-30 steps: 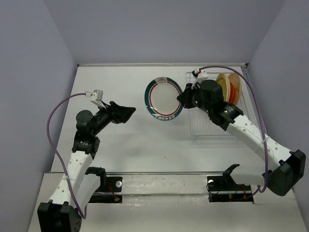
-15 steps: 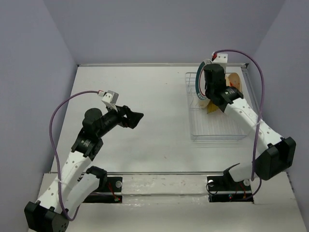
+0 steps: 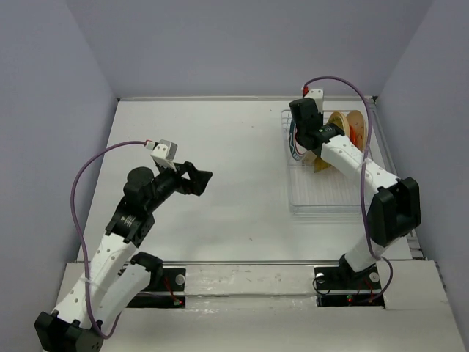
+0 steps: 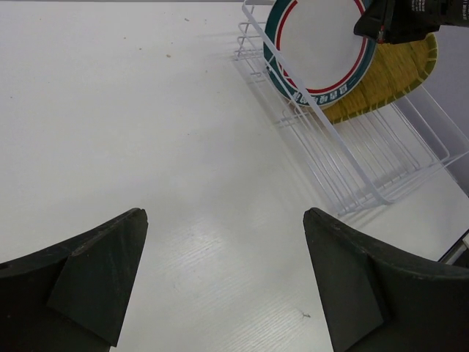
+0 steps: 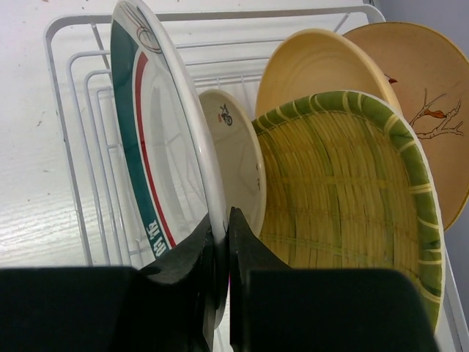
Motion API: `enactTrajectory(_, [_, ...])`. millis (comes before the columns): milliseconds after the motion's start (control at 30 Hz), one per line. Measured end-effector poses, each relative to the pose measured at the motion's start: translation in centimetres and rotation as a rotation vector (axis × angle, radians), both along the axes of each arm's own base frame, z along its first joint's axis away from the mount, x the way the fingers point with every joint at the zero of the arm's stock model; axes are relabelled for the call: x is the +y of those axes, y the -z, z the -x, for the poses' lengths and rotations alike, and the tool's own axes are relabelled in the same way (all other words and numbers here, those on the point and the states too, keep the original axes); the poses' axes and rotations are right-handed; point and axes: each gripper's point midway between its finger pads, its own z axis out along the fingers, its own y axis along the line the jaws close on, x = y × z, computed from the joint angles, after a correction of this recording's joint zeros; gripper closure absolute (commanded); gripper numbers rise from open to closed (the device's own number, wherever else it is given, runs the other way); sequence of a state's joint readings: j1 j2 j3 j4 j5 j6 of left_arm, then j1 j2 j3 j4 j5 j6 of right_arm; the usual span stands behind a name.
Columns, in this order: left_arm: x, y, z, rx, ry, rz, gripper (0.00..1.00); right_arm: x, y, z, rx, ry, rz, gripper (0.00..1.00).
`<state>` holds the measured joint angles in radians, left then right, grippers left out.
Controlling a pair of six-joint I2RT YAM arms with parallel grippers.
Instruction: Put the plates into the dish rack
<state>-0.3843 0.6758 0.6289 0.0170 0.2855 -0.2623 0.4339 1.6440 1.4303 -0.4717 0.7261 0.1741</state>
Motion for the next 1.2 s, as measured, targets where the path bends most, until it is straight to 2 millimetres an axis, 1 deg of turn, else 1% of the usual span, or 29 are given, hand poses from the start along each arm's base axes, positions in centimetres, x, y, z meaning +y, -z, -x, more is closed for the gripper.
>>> enactTrajectory(67, [0.1, 0.0, -0.1, -0.001, -0.005, -0.001, 0.01, 0.1, 0.2, 0.0, 0.005, -0.002, -0.006, 0.92])
enactTrajectory(100, [0.1, 0.0, -0.1, 0.0, -0.008, -0.002, 0.01, 0.1, 0.2, 0.1, 0.008, -0.003, -0.008, 0.89])
enactTrajectory(133, [0.2, 0.0, -0.1, 0.0, -0.011, -0.002, 0.01, 0.3, 0.3, 0.1, 0.012, -0.007, -0.009, 0.82])
enactTrajectory(233, [0.3, 0.0, -0.2, 0.0, -0.018, -0.004, 0.01, 0.7, 0.6, 0.2, 0.02, -0.017, -0.014, 0.66])
enactTrajectory(267, [0.3, 0.1, -0.2, 0.0, -0.02, -0.004, 0.01, 0.9, 0.7, 0.2, 0.019, -0.018, -0.019, 0.54])
enactTrajectory(300, [0.3, 0.1, -0.2, 0.001, -0.021, -0.005, 0.01, 1.1, 0.7, 0.3, 0.022, -0.027, -0.019, 0.49])
enactTrajectory(333, [0.4, 0.1, -0.2, 0.002, -0.024, -0.006, 0.01, 1.3, 0.7, 0.3, 0.021, -0.031, -0.025, 0.41])
enactTrajectory(367, [0.4, 0.2, -0.2, 0.003, -0.025, -0.007, 0.01, 1.4, 0.7, 0.3, 0.02, -0.033, -0.028, 0.36])
enactTrajectory(467, [0.4, 0.2, -0.3, 0.003, -0.028, -0.009, 0.01, 1.7, 0.2, 0.4, 0.011, -0.047, -0.049, 0.34])
enactTrajectory(500, [0.4, 0.2, -0.3, 0.003, -0.029, -0.009, 0.01, 1.7, -0.3, 0.6, 0.0, -0.052, -0.06, 0.33])
enactTrajectory(533, [0.5, 0.2, -0.3, 0.003, -0.031, -0.009, 0.01, 1.7, -0.9, 0.7, -0.012, -0.057, -0.069, 0.29])
enactTrajectory(600, [0.6, 0.2, -0.4, 0.004, -0.036, -0.01, 0.01, 1.9, -2.5, 1.3, -0.047, -0.076, -0.105, 0.26])
enactTrajectory(700, [0.8, 0.3, -0.5, 0.005, -0.044, -0.011, 0.01, 2.0, -5.8, 2.7, -0.124, -0.113, -0.175, 0.1])
enactTrajectory(767, [0.8, 0.3, -0.6, 0.007, -0.047, -0.011, 0.01, 2.5, -8.2, 4.5, -0.186, -0.181, -0.251, 0.0])
enactTrajectory(833, [0.9, 0.4, -0.7, 0.01, -0.05, -0.013, 0.01, 3.3, -10.3, 6.5, -0.246, -0.272, -0.333, 0.0])
enactTrajectory(867, [1.0, 0.4, -0.7, 0.012, -0.052, -0.013, 0.01, 3.8, -11.9, 8.0, -0.317, -0.341, -0.392, 0.0])
enactTrajectory(933, [1.1, 0.5, -0.8, 0.014, -0.058, -0.014, 0.01, 5.1, -13.5, 11.4, -0.404, -0.489, -0.493, 0.0])
enactTrajectory(967, [1.3, 0.4, -0.9, 0.011, -0.068, -0.013, 0.01, 5.3, -13.9, 12.6, -0.428, -0.529, -0.521, 0.0])
enactTrajectory(1000, [1.4, 0.3, -0.9, 0.005, -0.079, -0.011, 0.01, 5.7, -14.7, 14.3, -0.469, -0.59, -0.56, 0.0])
enactTrajectory(1033, [1.6, 0.0, -0.9, -0.002, -0.088, -0.008, 0.01, 5.9, -15.1, 15.5, -0.489, -0.631, -0.582, 0.0])
enactTrajectory(1067, [1.8, -0.4, -0.8, -0.015, -0.098, 0.001, 0.01, 6.1, -15.7, 16.9, -0.517, -0.681, -0.607, 0.0])
enactTrajectory(1167, [2.1, -2.1, -0.2, -0.066, -0.109, 0.041, 0.01, 6.0, -16.9, 19.4, -0.563, -0.744, -0.637, 0.0])
enactTrajectory(1200, [2.2, -2.7, 0.1, -0.087, -0.109, 0.056, 0.01, 6.0, -17.0, 19.9, -0.572, -0.756, -0.641, 0.0])
